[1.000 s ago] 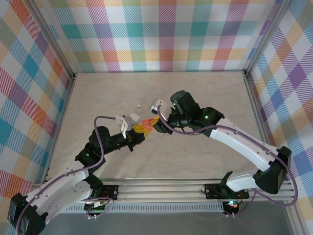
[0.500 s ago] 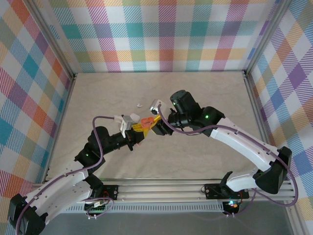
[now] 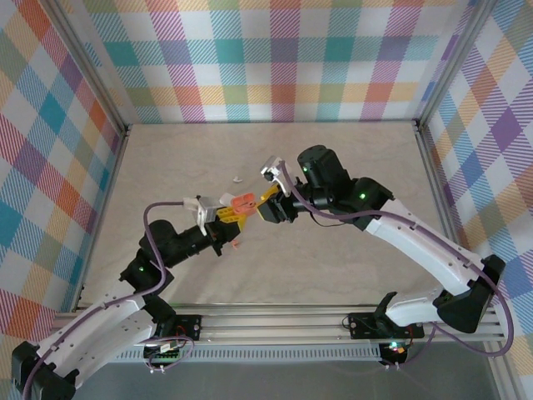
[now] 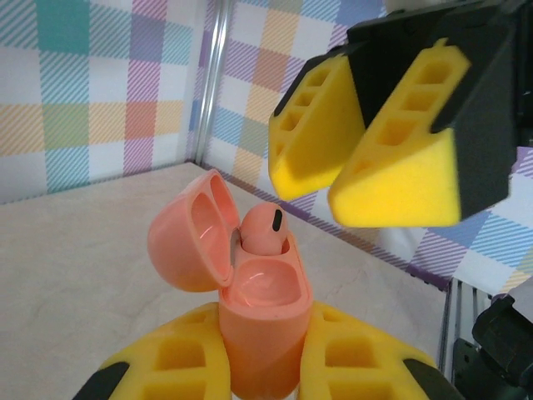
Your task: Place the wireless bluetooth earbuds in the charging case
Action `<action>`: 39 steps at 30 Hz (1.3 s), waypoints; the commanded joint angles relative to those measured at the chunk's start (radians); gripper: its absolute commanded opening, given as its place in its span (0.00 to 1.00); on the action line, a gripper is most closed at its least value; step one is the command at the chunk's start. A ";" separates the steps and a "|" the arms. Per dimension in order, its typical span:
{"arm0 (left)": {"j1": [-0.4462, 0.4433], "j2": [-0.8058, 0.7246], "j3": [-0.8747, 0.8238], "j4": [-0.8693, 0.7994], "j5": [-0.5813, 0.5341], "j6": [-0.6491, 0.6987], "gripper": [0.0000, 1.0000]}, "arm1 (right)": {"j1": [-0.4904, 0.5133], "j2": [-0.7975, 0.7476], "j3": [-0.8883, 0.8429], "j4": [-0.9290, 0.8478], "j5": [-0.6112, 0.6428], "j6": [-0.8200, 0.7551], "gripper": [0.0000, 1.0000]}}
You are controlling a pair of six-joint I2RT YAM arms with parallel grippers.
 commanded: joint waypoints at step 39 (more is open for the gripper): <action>-0.010 -0.580 -0.014 -0.709 -0.172 0.005 0.00 | 0.034 0.832 0.354 -0.114 0.077 0.511 0.41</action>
